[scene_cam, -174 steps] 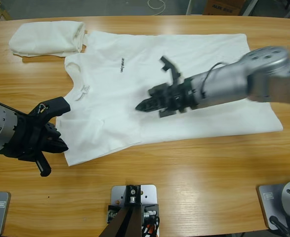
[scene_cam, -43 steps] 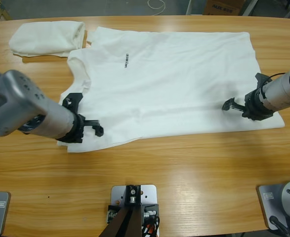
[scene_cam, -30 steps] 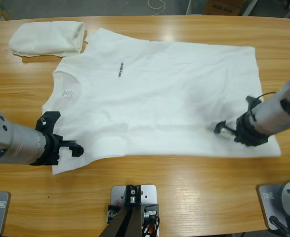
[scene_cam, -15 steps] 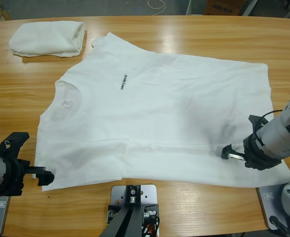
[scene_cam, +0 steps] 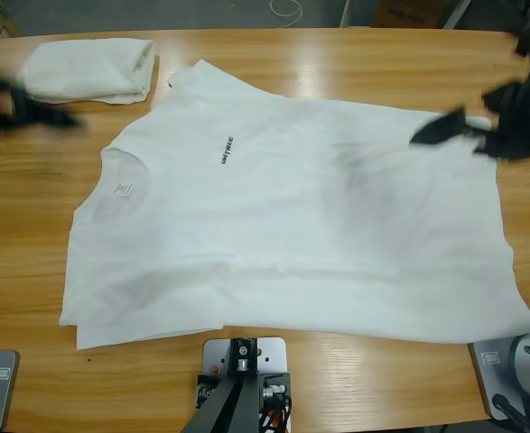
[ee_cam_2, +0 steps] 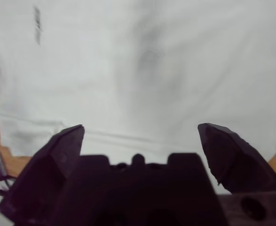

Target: Fold clothes

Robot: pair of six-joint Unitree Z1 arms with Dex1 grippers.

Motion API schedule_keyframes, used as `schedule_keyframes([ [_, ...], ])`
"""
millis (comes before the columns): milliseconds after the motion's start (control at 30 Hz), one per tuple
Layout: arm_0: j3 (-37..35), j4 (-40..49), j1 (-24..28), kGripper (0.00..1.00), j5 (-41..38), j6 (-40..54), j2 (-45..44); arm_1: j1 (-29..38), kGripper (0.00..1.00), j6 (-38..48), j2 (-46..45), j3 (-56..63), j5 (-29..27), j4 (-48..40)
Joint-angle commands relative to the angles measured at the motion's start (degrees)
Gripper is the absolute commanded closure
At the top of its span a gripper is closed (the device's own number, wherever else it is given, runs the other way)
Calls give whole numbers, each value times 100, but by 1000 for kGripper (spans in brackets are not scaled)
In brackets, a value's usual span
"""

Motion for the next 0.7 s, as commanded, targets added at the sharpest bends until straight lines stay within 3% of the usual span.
schedule_keyframes([
  [33,-2848,-49,1238,120,-1308,704,2608,-976,0,-1019,965,-982,286,539],
  [167,-3582,-118,1245,124,-1818,430,3629,-1155,0,-1232,1129,-968,230,534],
  [433,-4943,79,1391,127,-1857,33,5171,-2561,0,-2028,1528,-1179,260,465],
  [700,-6034,308,1268,119,-1570,-475,6115,-2628,0,-2144,1730,-1179,276,434],
])
